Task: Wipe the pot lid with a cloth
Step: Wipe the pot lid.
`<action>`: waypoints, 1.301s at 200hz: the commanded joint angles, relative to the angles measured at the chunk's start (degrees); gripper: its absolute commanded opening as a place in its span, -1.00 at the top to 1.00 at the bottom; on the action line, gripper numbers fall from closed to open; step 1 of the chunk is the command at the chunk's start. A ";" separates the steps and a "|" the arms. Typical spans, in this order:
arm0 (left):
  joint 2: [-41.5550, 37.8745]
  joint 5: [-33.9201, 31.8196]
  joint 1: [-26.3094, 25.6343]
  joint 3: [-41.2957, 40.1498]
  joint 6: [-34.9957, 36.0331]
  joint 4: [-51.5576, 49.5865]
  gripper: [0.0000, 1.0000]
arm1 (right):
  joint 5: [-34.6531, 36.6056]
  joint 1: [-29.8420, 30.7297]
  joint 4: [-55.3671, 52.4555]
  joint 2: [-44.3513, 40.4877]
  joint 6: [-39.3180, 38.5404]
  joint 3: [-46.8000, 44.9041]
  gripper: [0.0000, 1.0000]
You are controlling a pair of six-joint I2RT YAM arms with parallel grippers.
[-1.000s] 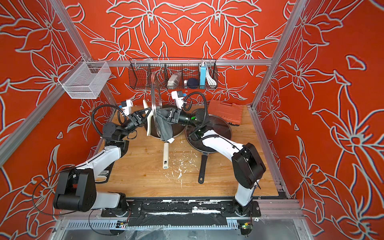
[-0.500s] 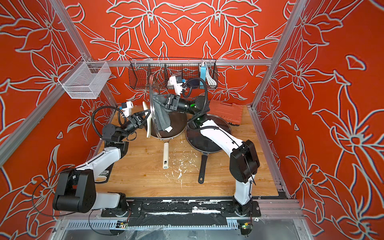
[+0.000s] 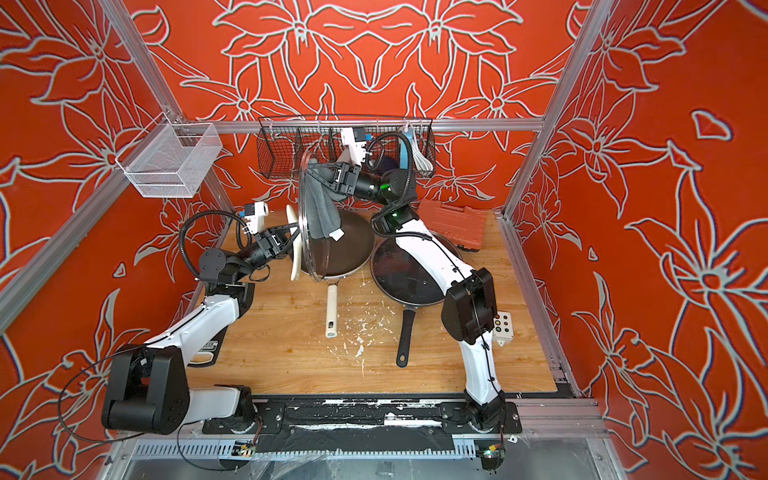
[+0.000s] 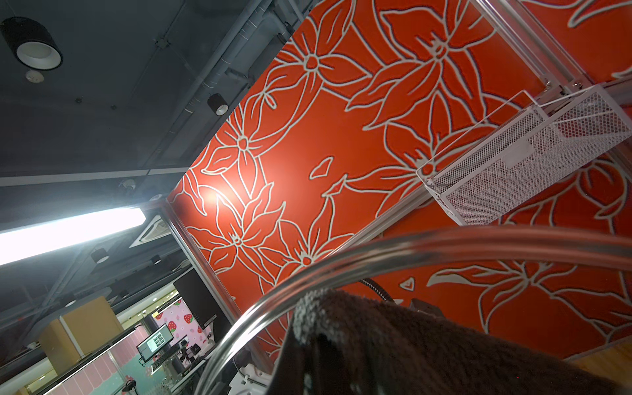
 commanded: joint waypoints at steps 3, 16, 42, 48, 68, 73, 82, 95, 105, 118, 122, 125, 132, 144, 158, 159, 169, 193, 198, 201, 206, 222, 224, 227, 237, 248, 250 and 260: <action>-3.39 4.82 -1.86 5.62 0.98 11.16 1.00 | -0.33 0.35 -0.29 2.49 2.65 5.02 1.00; -2.92 5.44 -2.48 6.29 0.87 11.14 1.00 | -0.36 0.36 -0.52 3.72 3.44 6.78 1.00; -2.07 6.34 -3.66 7.38 0.78 11.17 1.00 | -0.50 0.40 -0.63 5.01 4.31 8.60 1.00; -2.00 6.43 -3.94 7.48 0.78 11.21 1.00 | -0.55 0.39 -1.04 5.04 4.06 8.70 1.00; -1.99 6.85 -4.51 7.87 0.91 11.22 1.00 | -0.81 0.37 -2.60 4.78 2.45 8.24 1.00; -2.12 6.85 -4.54 7.87 0.94 11.21 1.00 | -0.88 0.37 -2.94 4.67 2.01 7.99 1.00; -2.38 6.86 -4.61 7.85 0.96 11.18 1.00 | -0.95 0.39 -3.72 4.35 1.01 7.37 1.00; -2.81 6.86 -4.60 7.88 1.05 11.12 1.00 | -0.71 0.26 -4.78 3.83 -0.56 6.19 1.00; -3.16 6.93 -4.52 8.01 0.97 11.12 1.00 | -0.70 0.16 -5.54 3.53 -1.65 5.44 1.00; -3.77 7.03 -4.60 7.91 0.94 11.08 1.00 | -0.40 -0.20 -6.26 3.20 -2.78 4.36 1.00; -3.89 7.11 -4.61 7.93 0.91 10.99 1.00 | -0.24 -0.33 -6.27 3.16 -3.02 3.87 1.00; -4.07 7.11 -4.60 7.93 0.88 11.00 1.00 | -0.13 -0.46 -6.22 3.09 -3.18 3.44 1.00; -4.36 7.20 -4.55 7.86 0.72 10.99 1.00 | 0.12 -0.72 -6.27 2.96 -3.41 2.71 1.00; -4.96 7.36 -4.54 7.75 0.61 10.94 1.00 | 0.54 -1.11 -6.10 3.02 -3.76 1.71 1.00; -5.51 7.42 -4.61 7.67 0.48 10.90 1.00 | 0.72 -1.52 -6.01 3.48 -3.91 1.27 1.00; -5.48 7.45 -4.61 7.67 0.45 10.93 1.00 | 0.74 -1.60 -6.01 3.57 -3.90 1.29 1.00; -5.67 7.48 -4.61 7.67 0.11 11.14 1.00 | 0.74 -1.79 -5.88 4.11 -3.75 1.31 1.00; -5.98 7.35 -4.87 8.23 -0.61 11.20 1.00 | 1.33 -2.25 -5.19 5.65 -3.31 1.72 1.00; -6.00 7.30 -4.87 8.35 -0.75 11.15 1.00 | 1.39 -2.22 -4.93 6.02 -3.07 1.85 1.00; -5.99 7.23 -4.92 8.37 -0.79 11.14 1.00 | 1.39 -2.27 -4.76 6.25 -2.94 1.91 1.00; -6.02 7.20 -4.93 8.57 -0.88 11.17 1.00 | 1.39 -2.37 -4.48 6.69 -2.70 2.05 1.00; -6.19 7.00 -5.14 8.90 -1.06 11.14 1.00 | 1.56 -2.46 -3.97 7.53 -2.30 2.03 1.00; -6.28 6.91 -5.07 8.90 -1.06 11.10 1.00 | 1.54 -2.51 -3.91 7.58 -2.25 2.02 1.00; -6.26 6.86 -5.10 9.04 -1.06 11.12 1.00 | 1.49 -2.48 -3.94 7.70 -2.25 2.06 1.00; -6.44 6.64 -5.09 9.18 -0.98 11.09 1.00 | 1.45 -2.57 -3.66 7.95 -2.14 1.68 1.00; -6.56 6.21 -5.22 9.34 -0.68 10.91 1.00 | 1.46 -2.71 -3.30 7.96 -2.11 1.09 1.00; -6.59 6.16 -5.22 9.45 -0.64 10.86 1.00 | 1.47 -2.70 -3.22 7.93 -2.16 0.91 1.00; -6.50 5.97 -5.22 9.89 -0.54 10.66 1.00 | 1.54 -2.71 -2.88 7.72 -2.16 -0.12 1.00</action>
